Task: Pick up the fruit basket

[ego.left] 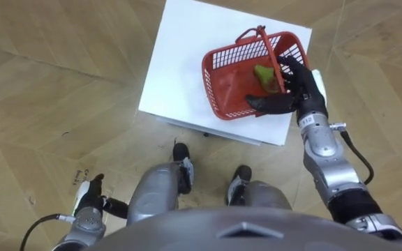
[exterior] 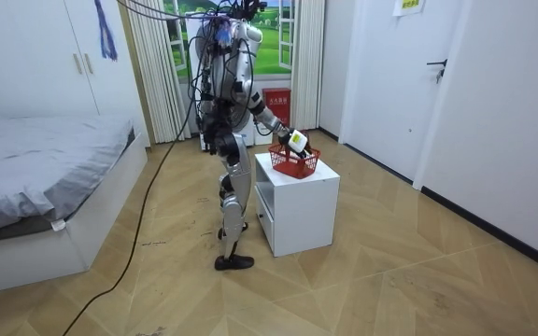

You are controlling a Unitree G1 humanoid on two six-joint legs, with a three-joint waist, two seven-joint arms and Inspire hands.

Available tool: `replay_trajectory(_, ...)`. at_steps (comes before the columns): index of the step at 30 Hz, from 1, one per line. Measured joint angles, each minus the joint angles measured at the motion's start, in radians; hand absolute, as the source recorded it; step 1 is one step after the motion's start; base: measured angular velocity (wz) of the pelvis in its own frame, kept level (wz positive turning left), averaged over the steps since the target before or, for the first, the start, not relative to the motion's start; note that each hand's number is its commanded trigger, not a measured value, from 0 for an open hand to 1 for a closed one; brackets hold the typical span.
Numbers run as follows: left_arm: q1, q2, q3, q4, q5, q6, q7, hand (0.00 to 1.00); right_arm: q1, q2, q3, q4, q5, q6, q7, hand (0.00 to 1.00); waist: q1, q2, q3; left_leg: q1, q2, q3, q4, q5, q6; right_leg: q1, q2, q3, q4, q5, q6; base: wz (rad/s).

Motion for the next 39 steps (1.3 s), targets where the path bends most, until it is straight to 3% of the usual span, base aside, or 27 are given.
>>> replay_trajectory(6,0.019,0.001,0.005,-0.02,0.006,0.018,-0.001,0.0,0.028,-0.007,-0.006,-0.013,-0.02,0.0,-0.01,0.0,-0.008,-0.005,-0.0034,0.051,-0.001,0.008,-0.019,0.0,-0.001,0.039,-0.003,-0.014,-0.003,0.0,0.0,-0.01)
replay_trajectory(15,0.013,0.002,0.019,-0.018,0.011,0.041,-0.007,0.0,0.125,-0.015,-0.021,-0.107,-0.036,0.006,0.02,0.0,-0.055,-0.031,-0.014,0.177,-0.002,0.037,-0.057,-0.005,-0.011,0.15,0.001,-0.008,-0.049,0.0,0.0,-0.1)
replay_trajectory(22,-0.005,0.002,0.03,-0.036,-0.002,0.034,-0.007,0.0,0.196,-0.041,-0.045,-0.211,-0.084,0.006,0.016,0.0,-0.079,-0.043,-0.0125,0.267,0.0,0.083,-0.085,-0.009,-0.018,0.207,0.006,0.044,-0.061,0.0,0.0,-0.2)
replay_trajectory(27,0.003,0.002,0.065,-0.055,-0.01,0.033,-0.008,0.0,0.233,-0.037,-0.109,-0.271,-0.103,0.003,0.018,0.0,-0.107,-0.038,-0.0103,0.312,0.003,0.106,-0.09,-0.019,-0.028,0.241,0.016,0.072,-0.071,0.0,0.0,-0.16)
replay_trajectory(28,0.01,-0.001,0.069,-0.058,-0.022,0.033,-0.008,0.0,0.243,-0.037,-0.138,-0.27,-0.111,0.004,0.011,0.0,-0.111,-0.031,-0.0132,0.321,0.004,0.11,-0.093,-0.021,-0.029,0.248,0.017,0.075,-0.074,0.0,0.0,-0.14)
replay_trajectory(30,0.015,-0.003,0.089,-0.063,-0.019,0.031,-0.009,0.0,0.26,-0.038,-0.176,-0.25,-0.126,0.003,-0.005,0.0,-0.112,-0.023,-0.0142,0.34,0.003,0.121,-0.103,-0.023,-0.031,0.26,0.018,0.085,-0.083,0.0,0.0,-0.14)
replay_trajectory(34,0.035,-0.005,0.148,-0.074,-0.022,0.021,-0.003,0.0,0.283,-0.038,-0.226,-0.045,-0.217,0.002,-0.052,0.0,-0.128,-0.01,-0.017,0.386,0.002,0.125,-0.121,-0.028,-0.038,0.296,0.021,0.092,-0.086,-0.001,0.001,-0.05)
replay_trajectory(39,0.055,-0.004,0.188,-0.064,-0.024,0.016,-0.002,0.0,0.327,-0.04,-0.269,0.217,-0.166,0.004,-0.083,0.0,-0.129,-0.003,-0.0182,0.44,0.002,0.131,-0.142,-0.032,-0.045,0.338,0.023,0.095,-0.086,-0.005,0.008,-0.04)
